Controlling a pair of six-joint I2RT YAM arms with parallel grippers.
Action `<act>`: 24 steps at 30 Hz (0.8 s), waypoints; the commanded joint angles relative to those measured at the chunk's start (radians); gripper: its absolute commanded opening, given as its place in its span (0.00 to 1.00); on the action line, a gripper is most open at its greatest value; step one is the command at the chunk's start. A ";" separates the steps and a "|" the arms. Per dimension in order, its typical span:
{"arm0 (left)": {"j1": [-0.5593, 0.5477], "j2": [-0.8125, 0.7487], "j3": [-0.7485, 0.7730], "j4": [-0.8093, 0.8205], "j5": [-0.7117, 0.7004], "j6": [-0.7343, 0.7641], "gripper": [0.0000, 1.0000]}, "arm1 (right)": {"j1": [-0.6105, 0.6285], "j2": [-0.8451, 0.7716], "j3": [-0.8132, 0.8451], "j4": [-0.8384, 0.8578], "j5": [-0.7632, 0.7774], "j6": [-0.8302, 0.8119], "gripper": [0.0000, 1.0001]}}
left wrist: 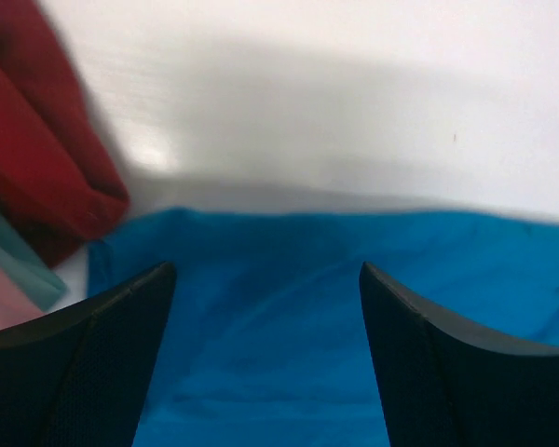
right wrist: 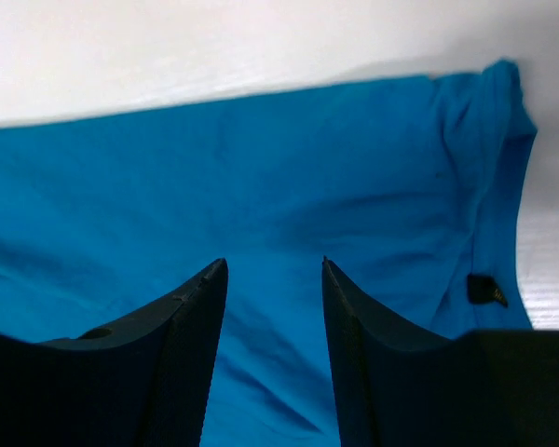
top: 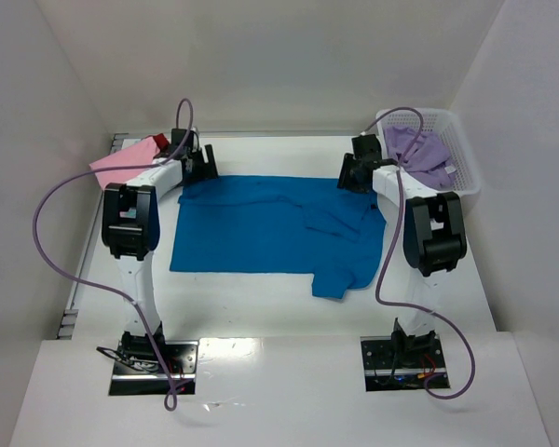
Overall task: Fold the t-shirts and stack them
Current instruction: Fold the flattened tshirt in 1/3 of the way
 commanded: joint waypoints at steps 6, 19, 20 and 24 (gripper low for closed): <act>0.028 0.021 0.139 0.006 -0.041 -0.021 0.89 | 0.000 -0.085 -0.060 0.075 -0.033 0.024 0.53; 0.028 -0.094 -0.013 -0.056 -0.012 -0.021 0.84 | 0.000 -0.004 -0.060 0.085 -0.062 0.014 0.53; 0.028 -0.105 -0.024 -0.056 -0.012 -0.021 0.83 | 0.000 0.005 -0.060 0.095 -0.062 0.014 0.53; 0.028 -0.105 -0.033 -0.056 -0.041 -0.021 0.80 | 0.000 0.016 -0.051 0.095 -0.062 0.014 0.53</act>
